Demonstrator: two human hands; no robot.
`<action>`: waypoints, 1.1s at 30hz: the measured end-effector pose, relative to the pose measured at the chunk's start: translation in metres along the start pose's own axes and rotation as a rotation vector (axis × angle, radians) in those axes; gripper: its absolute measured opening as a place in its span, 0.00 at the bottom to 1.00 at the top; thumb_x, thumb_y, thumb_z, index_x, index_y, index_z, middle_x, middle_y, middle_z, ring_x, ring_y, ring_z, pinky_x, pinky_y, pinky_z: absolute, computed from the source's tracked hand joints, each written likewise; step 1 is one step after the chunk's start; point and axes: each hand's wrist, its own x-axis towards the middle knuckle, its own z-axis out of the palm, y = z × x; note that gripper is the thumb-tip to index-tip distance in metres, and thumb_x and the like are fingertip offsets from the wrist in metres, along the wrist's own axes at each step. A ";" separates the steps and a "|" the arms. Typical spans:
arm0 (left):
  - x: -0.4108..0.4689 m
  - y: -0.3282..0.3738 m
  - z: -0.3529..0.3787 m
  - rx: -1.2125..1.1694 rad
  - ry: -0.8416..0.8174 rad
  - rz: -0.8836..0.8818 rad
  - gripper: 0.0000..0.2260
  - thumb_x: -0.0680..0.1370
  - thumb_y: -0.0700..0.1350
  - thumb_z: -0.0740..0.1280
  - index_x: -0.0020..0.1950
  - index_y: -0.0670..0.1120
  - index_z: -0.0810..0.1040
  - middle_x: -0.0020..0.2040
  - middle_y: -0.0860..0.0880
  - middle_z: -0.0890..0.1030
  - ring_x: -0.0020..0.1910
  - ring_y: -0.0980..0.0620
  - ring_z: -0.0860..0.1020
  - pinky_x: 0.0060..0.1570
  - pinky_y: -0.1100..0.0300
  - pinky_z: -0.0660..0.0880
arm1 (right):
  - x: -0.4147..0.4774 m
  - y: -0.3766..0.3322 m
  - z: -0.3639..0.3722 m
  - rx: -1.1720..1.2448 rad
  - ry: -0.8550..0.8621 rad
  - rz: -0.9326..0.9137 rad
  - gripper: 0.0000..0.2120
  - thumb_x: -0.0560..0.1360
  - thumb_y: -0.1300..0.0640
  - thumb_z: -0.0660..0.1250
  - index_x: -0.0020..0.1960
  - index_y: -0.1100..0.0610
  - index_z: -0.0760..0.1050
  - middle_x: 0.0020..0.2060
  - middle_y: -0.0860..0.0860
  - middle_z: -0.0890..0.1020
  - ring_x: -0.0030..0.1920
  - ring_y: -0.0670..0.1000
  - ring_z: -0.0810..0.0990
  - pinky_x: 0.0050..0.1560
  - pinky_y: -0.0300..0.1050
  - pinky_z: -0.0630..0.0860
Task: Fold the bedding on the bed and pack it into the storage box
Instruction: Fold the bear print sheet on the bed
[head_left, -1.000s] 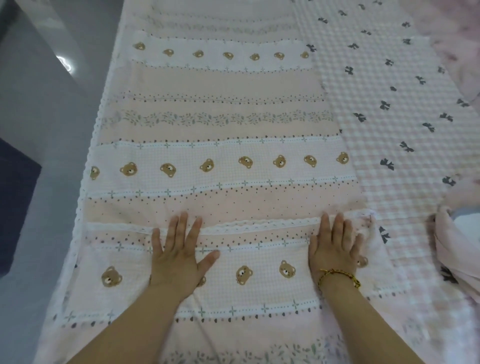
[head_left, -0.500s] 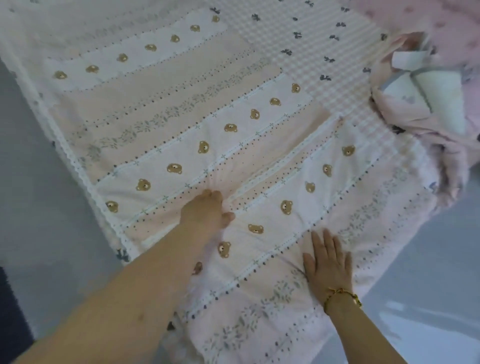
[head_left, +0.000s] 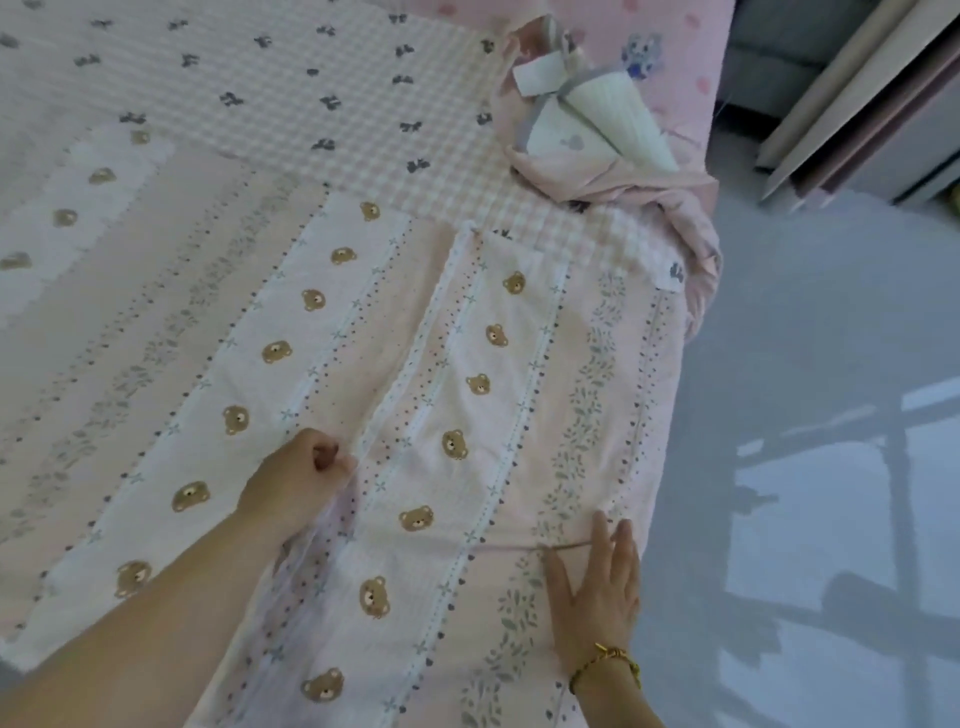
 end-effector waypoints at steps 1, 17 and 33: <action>0.008 0.015 -0.004 -0.054 0.005 0.037 0.16 0.78 0.50 0.62 0.62 0.43 0.71 0.57 0.46 0.77 0.56 0.45 0.74 0.51 0.58 0.67 | 0.001 -0.004 0.003 -0.016 0.009 0.009 0.31 0.79 0.44 0.50 0.75 0.48 0.38 0.75 0.49 0.37 0.75 0.50 0.38 0.73 0.47 0.41; 0.095 0.032 -0.006 0.079 0.072 0.347 0.13 0.79 0.46 0.61 0.36 0.42 0.71 0.33 0.44 0.73 0.33 0.47 0.71 0.31 0.58 0.60 | -0.030 -0.030 0.044 0.203 0.276 0.536 0.37 0.76 0.42 0.57 0.76 0.51 0.41 0.76 0.50 0.42 0.75 0.51 0.41 0.72 0.52 0.37; -0.042 0.210 0.145 0.712 -0.413 0.600 0.46 0.72 0.69 0.58 0.74 0.50 0.30 0.75 0.36 0.41 0.73 0.34 0.51 0.71 0.42 0.52 | -0.089 0.028 0.045 0.802 0.210 0.536 0.21 0.76 0.54 0.62 0.68 0.47 0.63 0.49 0.44 0.76 0.46 0.45 0.75 0.53 0.43 0.75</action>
